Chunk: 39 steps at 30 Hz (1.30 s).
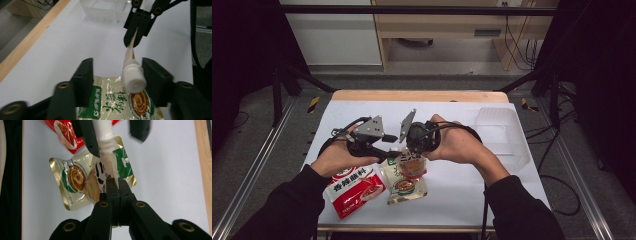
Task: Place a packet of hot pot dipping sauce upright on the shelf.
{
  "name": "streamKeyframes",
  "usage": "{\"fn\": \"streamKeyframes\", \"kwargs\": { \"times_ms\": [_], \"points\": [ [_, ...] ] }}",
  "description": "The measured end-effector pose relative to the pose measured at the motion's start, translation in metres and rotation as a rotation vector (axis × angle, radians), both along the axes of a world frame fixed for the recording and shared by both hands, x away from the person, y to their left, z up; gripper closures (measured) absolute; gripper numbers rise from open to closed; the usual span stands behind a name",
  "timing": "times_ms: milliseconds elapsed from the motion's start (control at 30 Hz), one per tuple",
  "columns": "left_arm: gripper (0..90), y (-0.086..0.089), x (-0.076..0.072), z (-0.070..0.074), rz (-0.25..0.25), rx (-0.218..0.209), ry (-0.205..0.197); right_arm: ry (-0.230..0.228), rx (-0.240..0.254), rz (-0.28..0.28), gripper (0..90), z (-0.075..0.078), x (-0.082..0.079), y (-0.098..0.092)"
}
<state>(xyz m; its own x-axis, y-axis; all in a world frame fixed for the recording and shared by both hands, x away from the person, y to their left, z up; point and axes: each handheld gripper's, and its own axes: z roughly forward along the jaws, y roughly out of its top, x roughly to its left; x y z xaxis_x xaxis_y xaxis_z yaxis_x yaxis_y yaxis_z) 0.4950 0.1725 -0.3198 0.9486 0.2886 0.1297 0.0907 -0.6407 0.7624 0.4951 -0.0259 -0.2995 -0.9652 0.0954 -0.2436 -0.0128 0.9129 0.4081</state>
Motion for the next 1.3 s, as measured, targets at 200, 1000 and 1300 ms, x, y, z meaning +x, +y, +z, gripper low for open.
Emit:
{"fn": "streamKeyframes", "kwargs": {
  "times_ms": [200, 1000, 1300],
  "points": [
    [25.2, 0.015, -0.003, -0.003, 0.054, -0.028, -0.012, -0.020, -0.018, -0.013, 90.0, 0.012, 0.002, -0.010],
    [7.0, 0.099, -0.031, -0.108, 0.365, -0.095, 0.047, -0.087, -0.012, -0.132, 90.0, 0.051, 0.025, -0.090],
    [6.9, 0.108, -0.038, -0.116, 0.403, -0.094, 0.011, -0.127, 0.022, -0.195, 90.0, 0.070, 0.024, -0.118]
  ]
}}
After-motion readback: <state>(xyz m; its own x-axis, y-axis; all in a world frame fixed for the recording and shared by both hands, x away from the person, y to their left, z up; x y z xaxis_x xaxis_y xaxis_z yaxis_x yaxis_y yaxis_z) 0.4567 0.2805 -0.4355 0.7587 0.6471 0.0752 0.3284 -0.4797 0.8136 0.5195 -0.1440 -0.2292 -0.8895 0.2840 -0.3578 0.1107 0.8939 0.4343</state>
